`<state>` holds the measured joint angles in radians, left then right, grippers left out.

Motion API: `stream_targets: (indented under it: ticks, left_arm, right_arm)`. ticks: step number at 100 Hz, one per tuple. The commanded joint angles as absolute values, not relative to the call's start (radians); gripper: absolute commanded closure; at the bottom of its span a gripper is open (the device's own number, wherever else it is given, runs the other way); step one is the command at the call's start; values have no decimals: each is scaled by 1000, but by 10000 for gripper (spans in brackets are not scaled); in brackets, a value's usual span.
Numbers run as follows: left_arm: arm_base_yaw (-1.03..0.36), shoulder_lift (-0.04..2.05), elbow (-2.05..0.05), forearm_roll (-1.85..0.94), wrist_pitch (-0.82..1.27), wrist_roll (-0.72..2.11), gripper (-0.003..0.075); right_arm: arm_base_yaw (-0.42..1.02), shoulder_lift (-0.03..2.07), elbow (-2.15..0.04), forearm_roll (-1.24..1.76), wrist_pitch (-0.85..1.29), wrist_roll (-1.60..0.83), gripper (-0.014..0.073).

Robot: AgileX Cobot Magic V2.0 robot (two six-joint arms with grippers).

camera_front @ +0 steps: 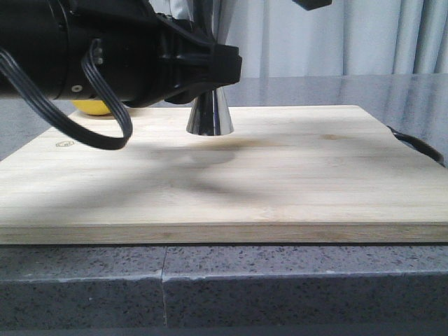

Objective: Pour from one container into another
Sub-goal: 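Tilt the beaker with the right gripper, pouring liquid into the jigger, then tilt the beaker upright with the right gripper to stop pouring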

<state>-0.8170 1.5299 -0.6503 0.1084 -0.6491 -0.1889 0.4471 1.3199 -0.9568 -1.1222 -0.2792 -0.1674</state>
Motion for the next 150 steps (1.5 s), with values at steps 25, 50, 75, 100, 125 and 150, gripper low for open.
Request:
stream_targets:
  ticks: [25, 50, 75, 100, 125, 150]
  left_arm:
    - [-822, 1486, -683, 105, -732, -196, 739]
    - [-822, 1486, -683, 105, -732, -196, 739]
    - [-822, 1486, -683, 105, -732, -196, 739]
    - [-822, 1486, -683, 105, -732, -196, 739]
    - [-822, 1486, -683, 107, -732, -196, 739]
    - [-822, 1486, -683, 107, -731, -196, 739]
  right_arm:
    - [441, 1283, -997, -1173, -312, -172, 398]
    - [441, 1283, -997, -1246, -309, -172, 398]
    - [441, 1283, -997, -1292, -309, -172, 398]
    - [441, 1283, -997, -1348, -309, -172, 398]
    - [441, 1283, -997, -1394, -309, -172, 398]
    - [441, 1283, -997, -1422, -309, -172, 398]
